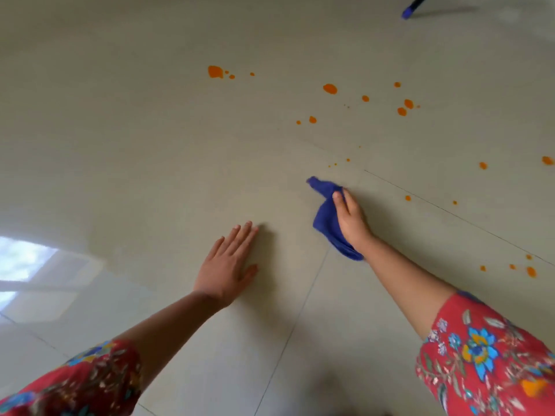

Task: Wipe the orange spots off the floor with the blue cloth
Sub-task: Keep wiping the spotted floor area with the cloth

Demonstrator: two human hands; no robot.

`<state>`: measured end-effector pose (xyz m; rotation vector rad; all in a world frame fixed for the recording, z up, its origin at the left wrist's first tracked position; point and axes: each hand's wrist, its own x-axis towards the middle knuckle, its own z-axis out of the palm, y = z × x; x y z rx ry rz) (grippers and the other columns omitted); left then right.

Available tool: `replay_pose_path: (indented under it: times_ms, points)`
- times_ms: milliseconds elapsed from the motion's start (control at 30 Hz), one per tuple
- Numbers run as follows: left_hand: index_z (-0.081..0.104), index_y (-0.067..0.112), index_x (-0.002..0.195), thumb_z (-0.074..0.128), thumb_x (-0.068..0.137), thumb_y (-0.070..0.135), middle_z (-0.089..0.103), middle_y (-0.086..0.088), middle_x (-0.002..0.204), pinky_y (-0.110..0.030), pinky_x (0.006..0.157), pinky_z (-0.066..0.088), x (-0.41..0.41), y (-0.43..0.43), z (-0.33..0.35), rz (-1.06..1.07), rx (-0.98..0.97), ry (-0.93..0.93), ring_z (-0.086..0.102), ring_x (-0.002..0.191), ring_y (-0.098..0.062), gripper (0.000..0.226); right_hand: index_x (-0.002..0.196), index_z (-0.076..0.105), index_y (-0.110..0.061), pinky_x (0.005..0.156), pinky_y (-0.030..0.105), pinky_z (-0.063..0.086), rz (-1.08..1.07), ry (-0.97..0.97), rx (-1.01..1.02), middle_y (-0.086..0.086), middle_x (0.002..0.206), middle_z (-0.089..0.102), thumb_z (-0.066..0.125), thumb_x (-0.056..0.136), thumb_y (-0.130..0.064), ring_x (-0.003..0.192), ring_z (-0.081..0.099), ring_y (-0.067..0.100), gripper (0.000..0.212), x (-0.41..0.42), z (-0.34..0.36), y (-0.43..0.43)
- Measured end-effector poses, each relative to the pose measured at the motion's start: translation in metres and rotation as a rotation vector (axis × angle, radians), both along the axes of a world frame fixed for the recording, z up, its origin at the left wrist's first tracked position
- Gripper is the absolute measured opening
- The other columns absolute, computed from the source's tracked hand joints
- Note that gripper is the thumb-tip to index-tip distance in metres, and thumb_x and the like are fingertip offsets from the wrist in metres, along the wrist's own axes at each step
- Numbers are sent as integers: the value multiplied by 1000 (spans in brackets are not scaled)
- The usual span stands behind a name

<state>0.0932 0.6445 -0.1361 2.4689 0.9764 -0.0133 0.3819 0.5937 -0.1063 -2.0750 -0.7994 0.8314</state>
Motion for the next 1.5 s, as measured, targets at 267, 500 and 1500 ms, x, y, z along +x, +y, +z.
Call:
replay_pose_path:
  times_ms: [267, 500, 1500]
  points:
    - [18, 27, 152, 21, 89, 49, 10, 15, 157, -30, 116, 10, 8, -6, -5, -23, 30, 0, 11, 147, -11, 67, 79, 42, -19, 52, 18, 50, -506, 869, 118, -3, 78, 48, 29, 100, -5, 64, 55, 10, 29, -44, 105, -74]
    - [16, 26, 152, 43, 97, 36, 13, 9, 160, -33, 118, 9, 26, -32, 20, 9, -163, -40, 11, 147, -13, 62, 67, 32, -21, 42, 15, 38, -697, 931, 292, -2, 56, 36, 25, 103, -12, 45, 42, 13, 37, -66, 161, -118]
    - [23, 21, 151, 15, 87, 44, 18, 4, 159, -37, 115, 18, 187, -104, 10, 138, -71, 10, 17, 146, -17, 69, 151, 26, -33, 110, 67, 15, 238, -866, -302, -2, 160, 24, 36, 97, -48, 147, 17, 38, 58, 3, -47, -216]
